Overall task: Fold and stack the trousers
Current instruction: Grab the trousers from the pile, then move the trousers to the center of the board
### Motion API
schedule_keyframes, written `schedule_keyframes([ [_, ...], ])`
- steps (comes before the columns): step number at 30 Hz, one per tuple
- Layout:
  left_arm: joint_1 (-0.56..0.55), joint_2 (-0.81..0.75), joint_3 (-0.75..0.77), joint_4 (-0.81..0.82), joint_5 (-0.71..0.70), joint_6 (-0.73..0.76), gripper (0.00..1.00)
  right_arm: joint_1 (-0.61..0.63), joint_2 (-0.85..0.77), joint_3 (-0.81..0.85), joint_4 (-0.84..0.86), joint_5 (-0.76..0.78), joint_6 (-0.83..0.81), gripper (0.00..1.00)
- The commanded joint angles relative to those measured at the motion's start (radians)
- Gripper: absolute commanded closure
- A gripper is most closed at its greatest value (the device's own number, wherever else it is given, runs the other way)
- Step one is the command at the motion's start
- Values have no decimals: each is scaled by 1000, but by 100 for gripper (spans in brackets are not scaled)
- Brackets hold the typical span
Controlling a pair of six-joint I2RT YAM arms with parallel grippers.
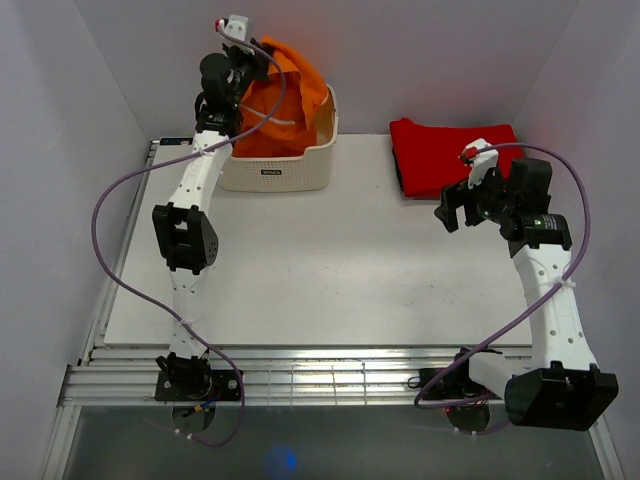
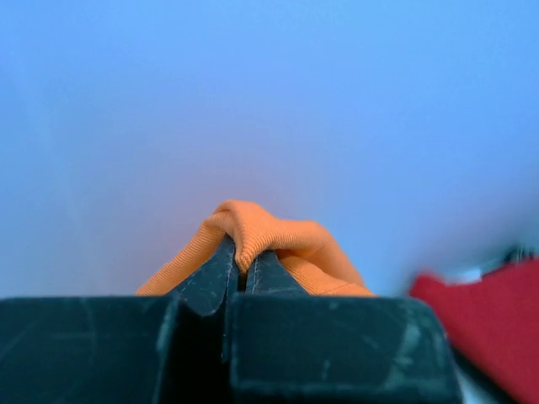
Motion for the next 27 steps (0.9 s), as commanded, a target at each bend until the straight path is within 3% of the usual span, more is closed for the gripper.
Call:
schedule_keyframes([
  [1,-30,-226,100,383,46,56,100,11,-82,-42,304,-198,92,10],
  [5,-55,-316,92,476,54,83,100,94,-141,-210,827,-245,251,10],
  [8,-61,-362,106,507,54,82,100,235,-78,-249,1014,-132,242,10],
  [13,-76,-436,86,532,60,51,100,456,140,-140,1183,28,198,10],
  [18,-83,-474,66,537,80,34,100,551,421,-47,1437,215,265,10],
  [20,-83,-483,51,535,94,31,100,588,522,-13,1545,214,271,10],
  [27,-84,-487,41,540,79,16,100,717,771,281,1584,156,193,10],
])
